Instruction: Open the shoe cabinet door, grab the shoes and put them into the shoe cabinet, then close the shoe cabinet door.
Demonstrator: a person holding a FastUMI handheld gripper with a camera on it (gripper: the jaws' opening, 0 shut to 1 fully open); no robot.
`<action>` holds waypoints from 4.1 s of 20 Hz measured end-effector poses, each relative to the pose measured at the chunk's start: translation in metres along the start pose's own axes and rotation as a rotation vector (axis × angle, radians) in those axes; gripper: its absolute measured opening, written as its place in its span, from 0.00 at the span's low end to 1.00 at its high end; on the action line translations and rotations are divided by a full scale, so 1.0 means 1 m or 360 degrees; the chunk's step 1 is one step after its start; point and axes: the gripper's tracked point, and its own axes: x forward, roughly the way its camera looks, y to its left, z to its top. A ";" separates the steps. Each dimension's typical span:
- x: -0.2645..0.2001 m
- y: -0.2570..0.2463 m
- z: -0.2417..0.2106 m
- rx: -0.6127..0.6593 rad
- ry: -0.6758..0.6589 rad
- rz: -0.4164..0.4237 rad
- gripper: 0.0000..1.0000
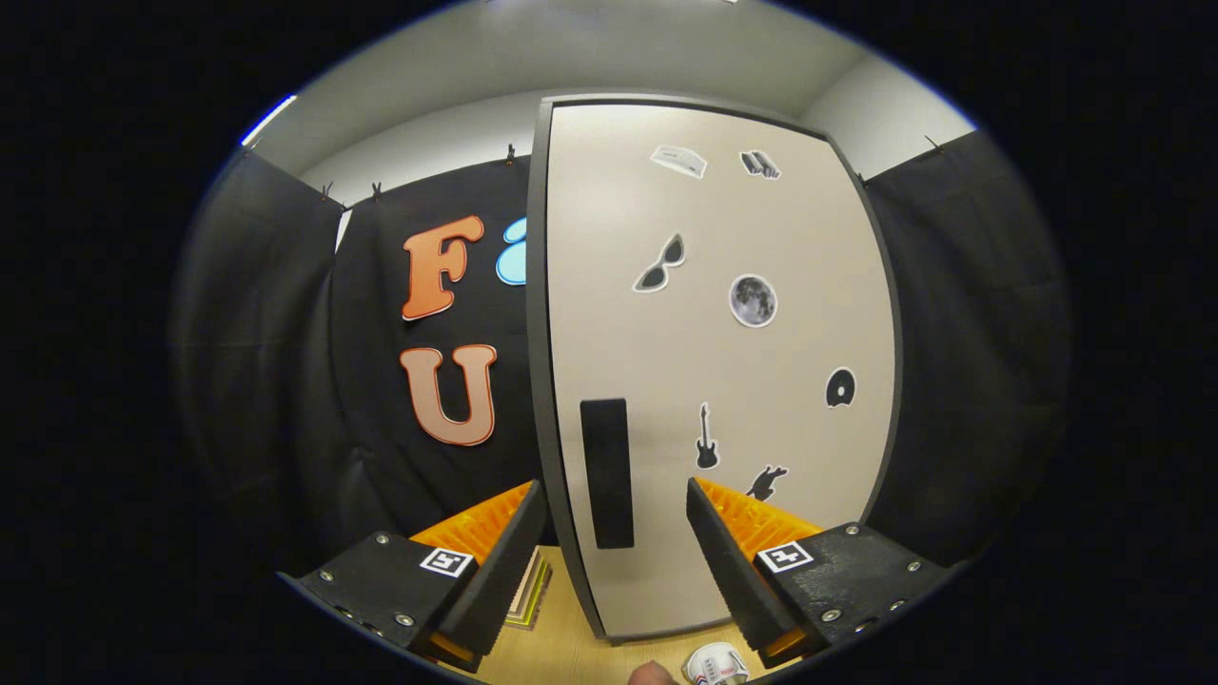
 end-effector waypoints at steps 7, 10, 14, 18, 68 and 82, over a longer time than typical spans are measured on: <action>0.053 0.001 -0.013 -0.0108 0.0004 -0.0015 0.87; 0.061 -0.003 -0.009 -0.0137 -0.0032 -0.0068 0.75; 0.065 0.003 -0.015 -0.0141 0.0012 -0.0035 0.49; 0.065 0.003 -0.014 -0.0102 0.0016 0.0016 0.35; -0.098 -0.144 -0.018 0.0091 0.0040 0.0286 0.19; -0.103 -0.269 -0.023 0.0077 0.0046 0.0109 0.14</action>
